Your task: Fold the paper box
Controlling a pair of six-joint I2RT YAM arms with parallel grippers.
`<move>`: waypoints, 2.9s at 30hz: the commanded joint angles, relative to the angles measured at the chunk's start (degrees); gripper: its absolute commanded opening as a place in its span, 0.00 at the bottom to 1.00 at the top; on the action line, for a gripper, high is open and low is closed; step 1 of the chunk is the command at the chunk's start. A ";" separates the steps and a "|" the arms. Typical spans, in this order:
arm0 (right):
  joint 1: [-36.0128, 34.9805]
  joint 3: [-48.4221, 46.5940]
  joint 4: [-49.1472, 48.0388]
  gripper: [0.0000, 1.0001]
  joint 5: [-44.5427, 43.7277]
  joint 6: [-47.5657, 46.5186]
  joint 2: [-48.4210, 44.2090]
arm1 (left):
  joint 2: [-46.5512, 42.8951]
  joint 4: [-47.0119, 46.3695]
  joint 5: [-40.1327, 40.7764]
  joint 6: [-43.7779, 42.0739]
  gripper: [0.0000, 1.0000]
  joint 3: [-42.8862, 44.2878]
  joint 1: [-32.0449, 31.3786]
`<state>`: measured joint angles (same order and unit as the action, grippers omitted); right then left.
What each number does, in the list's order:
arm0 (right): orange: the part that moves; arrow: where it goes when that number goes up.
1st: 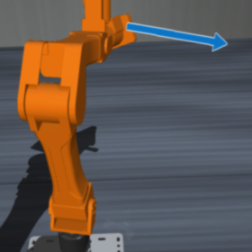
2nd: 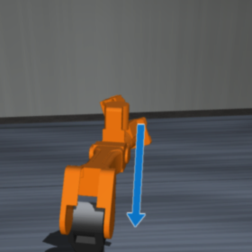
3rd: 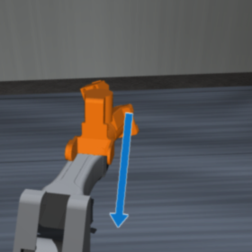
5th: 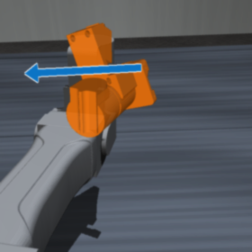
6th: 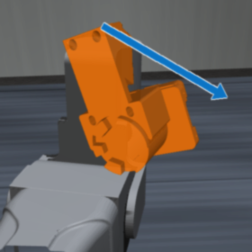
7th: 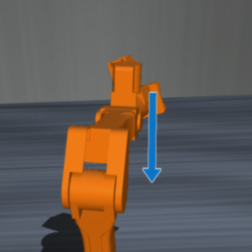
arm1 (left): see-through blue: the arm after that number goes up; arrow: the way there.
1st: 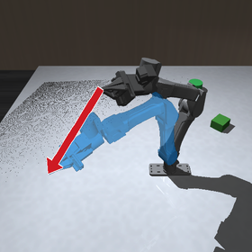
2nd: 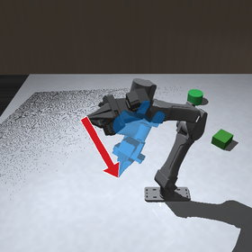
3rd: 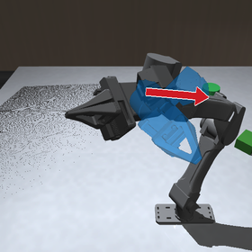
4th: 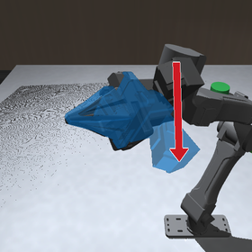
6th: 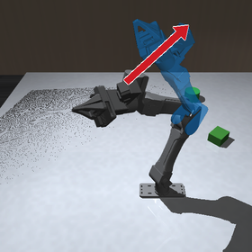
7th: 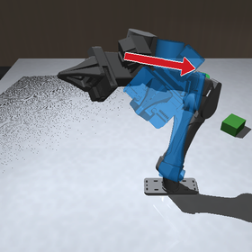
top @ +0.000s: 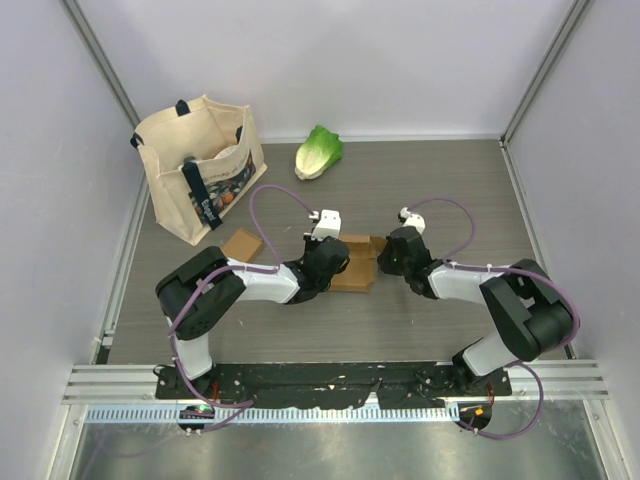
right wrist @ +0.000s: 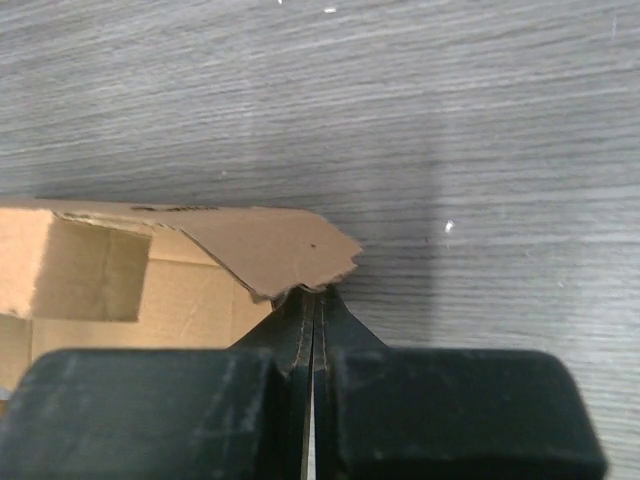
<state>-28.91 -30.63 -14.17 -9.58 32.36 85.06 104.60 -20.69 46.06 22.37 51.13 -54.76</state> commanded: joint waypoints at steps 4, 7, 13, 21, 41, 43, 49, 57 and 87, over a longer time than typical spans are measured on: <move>-1.24 -1.62 -9.29 0.01 1.49 -0.02 3.36 | -0.01 3.28 1.49 0.57 0.00 0.72 -0.17; -2.21 -2.85 -10.87 0.01 2.02 0.07 3.71 | -0.09 3.29 1.49 0.74 0.00 0.72 -0.17; -4.67 -5.75 -10.70 0.01 1.41 -1.25 5.29 | -0.09 3.37 1.66 0.74 0.00 0.72 -0.26; -5.11 -4.79 -10.09 0.00 1.85 0.16 7.59 | -0.01 3.55 1.84 0.66 0.00 0.81 -0.34; -0.89 -25.97 37.30 0.56 1.75 -26.37 0.28 | -0.53 2.85 2.36 1.01 0.00 -0.42 -0.43; -0.98 -26.49 36.24 0.52 3.16 -27.08 2.48 | -0.53 2.67 2.36 0.92 0.00 -0.60 -0.35; -2.20 -28.08 36.32 0.04 2.03 -23.23 2.32 | -0.53 2.32 2.36 0.83 0.00 -0.60 -0.43; -5.90 -30.27 36.85 0.00 1.24 -14.43 2.04 | -0.80 1.97 2.45 0.83 0.00 -0.77 -0.61; -3.96 -26.22 28.14 0.01 9.85 -14.62 -1.13 | -1.06 0.91 3.07 -0.04 0.00 -1.12 -1.13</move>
<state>-30.09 -53.74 14.85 0.82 10.02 86.08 104.57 -20.27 48.51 23.29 50.85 -55.13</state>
